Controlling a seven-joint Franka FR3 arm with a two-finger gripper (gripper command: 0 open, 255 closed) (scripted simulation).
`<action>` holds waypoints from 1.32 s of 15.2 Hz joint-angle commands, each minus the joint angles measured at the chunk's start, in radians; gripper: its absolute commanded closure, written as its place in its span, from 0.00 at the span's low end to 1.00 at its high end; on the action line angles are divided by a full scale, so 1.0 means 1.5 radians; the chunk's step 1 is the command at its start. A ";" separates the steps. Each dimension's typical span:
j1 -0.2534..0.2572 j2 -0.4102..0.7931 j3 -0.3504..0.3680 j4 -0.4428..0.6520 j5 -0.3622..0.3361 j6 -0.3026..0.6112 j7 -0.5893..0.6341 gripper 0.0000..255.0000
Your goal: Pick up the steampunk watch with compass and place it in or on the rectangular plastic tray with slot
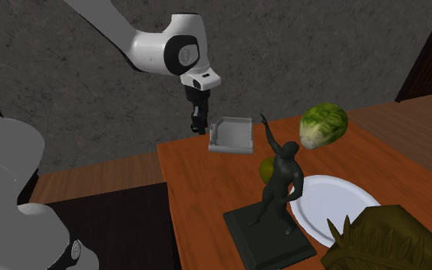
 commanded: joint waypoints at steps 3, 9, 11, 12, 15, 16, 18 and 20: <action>0.016 0.129 -0.007 0.122 -0.123 -0.038 0.086 1.00; 0.096 0.296 -0.055 0.333 -0.224 -0.125 0.137 1.00; 0.126 0.349 -0.070 0.411 -0.243 -0.157 0.141 1.00; 0.142 0.375 -0.077 0.452 -0.252 -0.174 0.140 1.00; 0.202 0.476 -0.102 0.617 -0.275 -0.241 0.130 1.00; 0.203 0.480 -0.105 0.615 -0.277 -0.235 0.131 1.00; 0.205 0.488 -0.109 0.610 -0.282 -0.223 0.135 1.00; 0.206 0.497 -0.113 0.606 -0.288 -0.211 0.139 1.00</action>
